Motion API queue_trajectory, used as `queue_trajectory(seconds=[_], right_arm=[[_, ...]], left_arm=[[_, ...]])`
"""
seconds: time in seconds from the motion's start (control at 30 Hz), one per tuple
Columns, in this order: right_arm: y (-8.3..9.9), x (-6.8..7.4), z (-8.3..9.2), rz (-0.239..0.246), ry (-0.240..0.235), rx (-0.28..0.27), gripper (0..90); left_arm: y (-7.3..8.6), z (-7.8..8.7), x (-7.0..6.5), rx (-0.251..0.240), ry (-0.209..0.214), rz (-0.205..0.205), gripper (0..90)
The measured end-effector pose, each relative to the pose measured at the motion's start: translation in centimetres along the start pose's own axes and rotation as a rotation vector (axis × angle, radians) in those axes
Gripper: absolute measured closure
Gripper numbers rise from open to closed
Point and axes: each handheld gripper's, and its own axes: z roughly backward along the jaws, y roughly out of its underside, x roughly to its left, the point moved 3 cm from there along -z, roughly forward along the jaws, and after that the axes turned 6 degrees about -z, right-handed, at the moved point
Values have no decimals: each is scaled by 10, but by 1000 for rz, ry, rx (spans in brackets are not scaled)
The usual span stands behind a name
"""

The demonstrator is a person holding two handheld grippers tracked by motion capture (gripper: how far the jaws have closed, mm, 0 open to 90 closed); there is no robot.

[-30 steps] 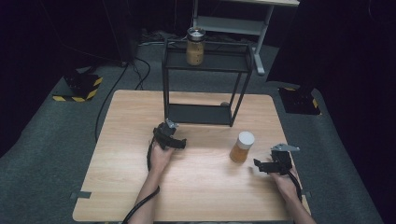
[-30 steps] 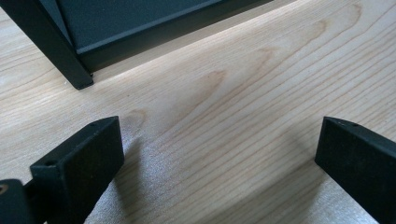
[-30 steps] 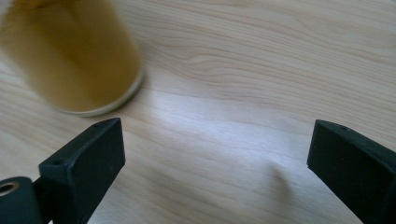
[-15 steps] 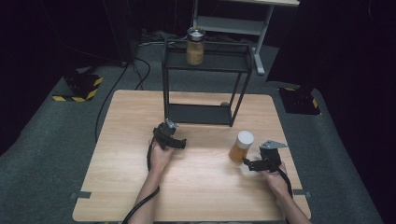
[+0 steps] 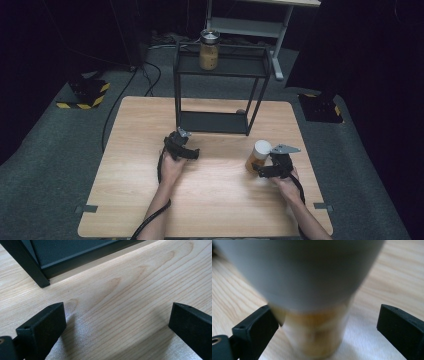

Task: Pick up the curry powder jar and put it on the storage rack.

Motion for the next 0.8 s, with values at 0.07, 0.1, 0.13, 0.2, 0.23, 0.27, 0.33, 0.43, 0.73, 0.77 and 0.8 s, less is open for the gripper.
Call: queue_trajectory(seconds=[0.07,0.1,0.13,0.2,0.23,0.27,0.33,0.43,0.73,0.77,0.8], right_arm=[[-3,0,-1,-2,-4,-14,35],[-5,0,-2,-4,-6,-23,40],[-7,0,-3,-5,-9,-33,50],[-8,0,-4,-10,-11,-35,59],[-9,0,-5,-13,-14,-37,69],[-10,-1,-6,-13,-18,-41,80],[-12,-1,-9,-14,-26,-45,109],[-13,0,-10,-12,-27,-45,126],[-15,7,-15,23,-24,-47,238],[-15,7,-15,23,-24,-47,238],[-15,7,-15,26,-25,-50,247]], left_arm=[[0,0,0,0,0,1,10],[0,0,0,0,-1,1,10],[0,0,0,0,-1,1,10],[0,0,0,0,0,1,10],[0,0,0,1,0,2,10],[0,0,0,0,0,2,10],[0,0,0,0,0,2,10],[0,0,0,1,0,1,10],[0,0,0,1,0,1,10],[0,0,0,1,0,1,10],[0,0,0,1,0,1,10]])
